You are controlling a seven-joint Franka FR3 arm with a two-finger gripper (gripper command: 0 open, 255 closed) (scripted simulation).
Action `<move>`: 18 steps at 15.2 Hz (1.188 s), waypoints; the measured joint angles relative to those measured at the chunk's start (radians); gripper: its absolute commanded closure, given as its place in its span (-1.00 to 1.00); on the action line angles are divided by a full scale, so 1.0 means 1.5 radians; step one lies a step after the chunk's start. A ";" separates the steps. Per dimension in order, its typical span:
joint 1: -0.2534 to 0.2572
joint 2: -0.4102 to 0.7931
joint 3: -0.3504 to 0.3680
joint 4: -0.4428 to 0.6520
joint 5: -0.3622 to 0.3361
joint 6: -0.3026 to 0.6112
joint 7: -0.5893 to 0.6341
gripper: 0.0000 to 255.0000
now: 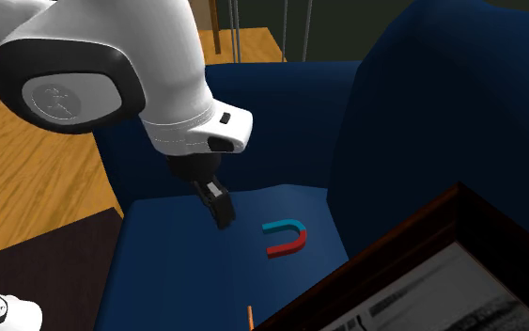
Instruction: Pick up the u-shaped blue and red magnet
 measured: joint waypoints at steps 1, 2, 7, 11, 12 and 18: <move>0.000 0.025 -0.003 0.011 0.003 0.016 -0.004 -1.00; -0.002 0.046 -0.007 0.021 0.005 0.029 -0.012 -1.00; -0.009 0.177 -0.017 0.097 0.028 0.090 -0.043 -1.00; -0.023 0.285 -0.020 0.182 0.053 0.119 -0.073 -1.00; -0.027 0.312 -0.020 0.210 0.059 0.119 -0.080 -1.00; -0.042 0.409 -0.014 0.278 0.078 0.153 -0.098 -1.00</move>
